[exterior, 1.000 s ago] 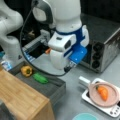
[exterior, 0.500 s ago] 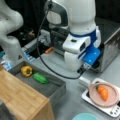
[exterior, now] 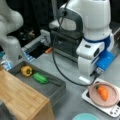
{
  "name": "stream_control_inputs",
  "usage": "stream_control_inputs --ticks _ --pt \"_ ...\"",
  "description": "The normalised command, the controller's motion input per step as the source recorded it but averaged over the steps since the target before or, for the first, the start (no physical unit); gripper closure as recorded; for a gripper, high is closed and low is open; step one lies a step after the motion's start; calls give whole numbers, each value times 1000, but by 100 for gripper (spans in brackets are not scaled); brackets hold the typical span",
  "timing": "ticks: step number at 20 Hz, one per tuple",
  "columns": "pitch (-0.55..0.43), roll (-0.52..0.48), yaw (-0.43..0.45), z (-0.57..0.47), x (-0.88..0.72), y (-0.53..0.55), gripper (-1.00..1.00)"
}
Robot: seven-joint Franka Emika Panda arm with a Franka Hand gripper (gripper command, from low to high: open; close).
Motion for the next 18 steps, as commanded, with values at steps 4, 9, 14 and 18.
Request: stream_control_inputs --ticks 4,9,14,18 --pt "224 -91 -143 16 563 120 -100" --pt "204 -114 -102 20 511 88 -100" --pt "173 -147 -92 46 418 69 -100" --pt "164 -159 -97 75 299 78 -100"
